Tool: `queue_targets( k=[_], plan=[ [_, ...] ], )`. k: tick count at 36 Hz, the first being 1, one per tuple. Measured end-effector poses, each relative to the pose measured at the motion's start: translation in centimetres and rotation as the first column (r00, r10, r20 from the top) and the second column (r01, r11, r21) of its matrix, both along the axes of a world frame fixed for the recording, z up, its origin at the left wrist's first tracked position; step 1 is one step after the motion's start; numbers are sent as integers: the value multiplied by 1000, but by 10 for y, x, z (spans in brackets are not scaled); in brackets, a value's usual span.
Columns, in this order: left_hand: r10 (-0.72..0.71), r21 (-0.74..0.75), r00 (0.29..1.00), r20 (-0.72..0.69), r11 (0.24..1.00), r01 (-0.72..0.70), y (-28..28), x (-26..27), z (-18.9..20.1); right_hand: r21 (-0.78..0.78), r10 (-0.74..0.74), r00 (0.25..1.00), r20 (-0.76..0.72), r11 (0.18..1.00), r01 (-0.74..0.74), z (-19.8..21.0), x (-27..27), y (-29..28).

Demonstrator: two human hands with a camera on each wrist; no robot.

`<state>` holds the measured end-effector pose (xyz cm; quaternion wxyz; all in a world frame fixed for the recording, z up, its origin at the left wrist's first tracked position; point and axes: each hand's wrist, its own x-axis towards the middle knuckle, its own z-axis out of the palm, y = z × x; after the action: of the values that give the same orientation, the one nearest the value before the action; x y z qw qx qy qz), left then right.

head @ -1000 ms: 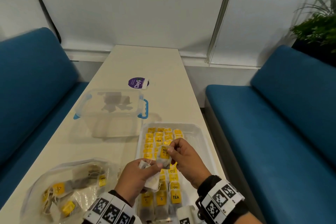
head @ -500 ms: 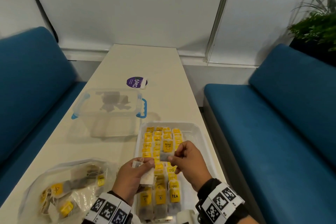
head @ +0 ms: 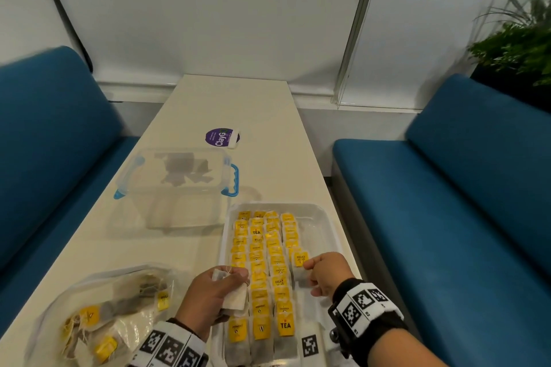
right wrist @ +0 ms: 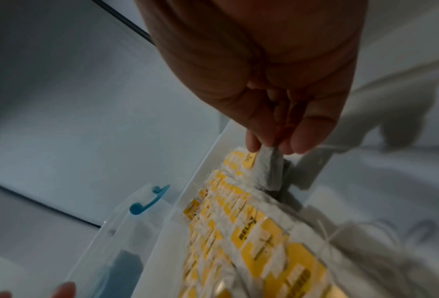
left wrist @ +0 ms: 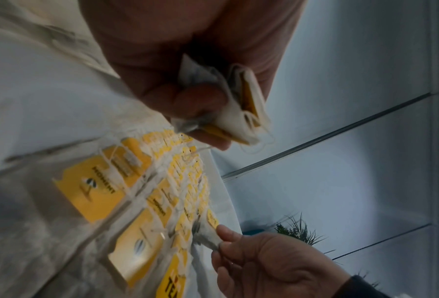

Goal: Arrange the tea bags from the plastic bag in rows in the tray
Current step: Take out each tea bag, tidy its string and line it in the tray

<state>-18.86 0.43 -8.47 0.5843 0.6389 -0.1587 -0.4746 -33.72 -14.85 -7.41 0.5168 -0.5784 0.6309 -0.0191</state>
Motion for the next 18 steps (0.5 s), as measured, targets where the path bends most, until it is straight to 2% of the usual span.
queue_targets(
  k=[3, 7, 10, 15, 18],
  plan=[
    [-12, 10, 1000, -17, 1000, 12, 0, 0, 1, 31, 35, 999, -41, 999, -33, -3, 2, 1],
    [-31, 20, 999, -18, 999, 31, -1, 1, 1, 59, 47, 998, 40, 997, -49, -7, 0, 0],
    [-48, 24, 998, -32, 998, 49, -1, 3, 1, 59, 83, 996, 30, 995, -84, -7, 2, 0],
    [-21, 2, 992, -124, 1000, 22, -1, 3, -1, -35, 61, 997, 37, 998, -59, -4, 7, 0],
    [-17, 11, 982, -188, 1000, 20, -1, 2, 2, -116, 44, 990, 138, 993, -28, 9, 10, 7]
  ],
)
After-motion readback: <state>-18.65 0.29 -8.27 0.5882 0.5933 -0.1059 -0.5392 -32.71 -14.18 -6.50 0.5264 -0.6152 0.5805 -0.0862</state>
